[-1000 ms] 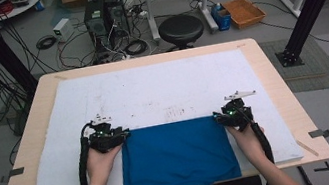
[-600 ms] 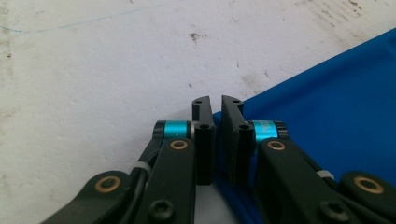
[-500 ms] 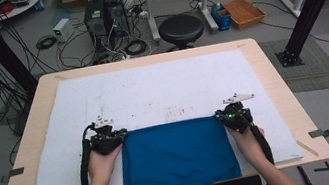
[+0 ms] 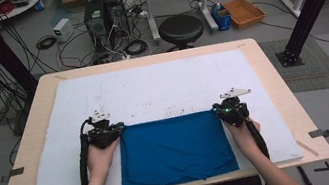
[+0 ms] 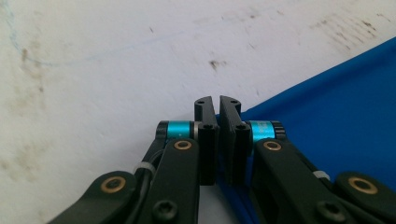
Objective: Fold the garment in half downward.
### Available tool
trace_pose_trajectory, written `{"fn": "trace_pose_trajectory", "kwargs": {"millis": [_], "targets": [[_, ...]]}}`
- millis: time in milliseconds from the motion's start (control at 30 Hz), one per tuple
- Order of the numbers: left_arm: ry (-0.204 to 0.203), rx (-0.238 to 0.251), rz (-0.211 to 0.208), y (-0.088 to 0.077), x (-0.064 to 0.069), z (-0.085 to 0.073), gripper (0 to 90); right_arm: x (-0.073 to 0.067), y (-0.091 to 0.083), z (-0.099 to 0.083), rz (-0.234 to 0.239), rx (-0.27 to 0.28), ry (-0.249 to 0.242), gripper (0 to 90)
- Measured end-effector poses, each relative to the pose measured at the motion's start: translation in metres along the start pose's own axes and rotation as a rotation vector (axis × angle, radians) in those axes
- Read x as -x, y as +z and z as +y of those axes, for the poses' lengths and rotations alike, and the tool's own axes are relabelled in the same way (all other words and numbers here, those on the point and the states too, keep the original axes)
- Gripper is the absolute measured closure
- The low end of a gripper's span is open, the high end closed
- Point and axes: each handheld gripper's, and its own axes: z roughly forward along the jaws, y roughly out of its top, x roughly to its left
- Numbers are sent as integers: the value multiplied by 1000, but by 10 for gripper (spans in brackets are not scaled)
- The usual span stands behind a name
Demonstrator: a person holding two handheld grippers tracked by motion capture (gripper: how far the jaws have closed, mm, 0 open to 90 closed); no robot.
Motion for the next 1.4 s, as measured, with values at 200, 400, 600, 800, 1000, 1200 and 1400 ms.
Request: {"fn": "trace_pose_trajectory", "kwargs": {"millis": [200, 400, 600, 800, 1000, 1200, 1400], "targets": [[7, 3, 34, 10, -10, 14, 858, 1, 12, 16, -5, 9, -17, 860], [5, -4, 48, 19, -16, 17, 858, 3, 23, 23, -16, -2, -21, 859], [30, -3, 72, 19, -13, 17, 851, 2, 27, 23, -27, -17, -30, 853], [41, 7, 107, 11, -14, 19, 618, 2, 23, 24, -47, 4, -31, 712], [91, 70, 108, -10, -7, 20, 488, 5, 8, 24, -33, 34, -23, 546], [148, 146, 39, -40, 1, 9, 415, 7, -15, 19, 1, 81, -52, 467], [199, 243, -62, -68, 2, -9, 354, 6, -43, 6, 47, 123, -100, 447]]}}
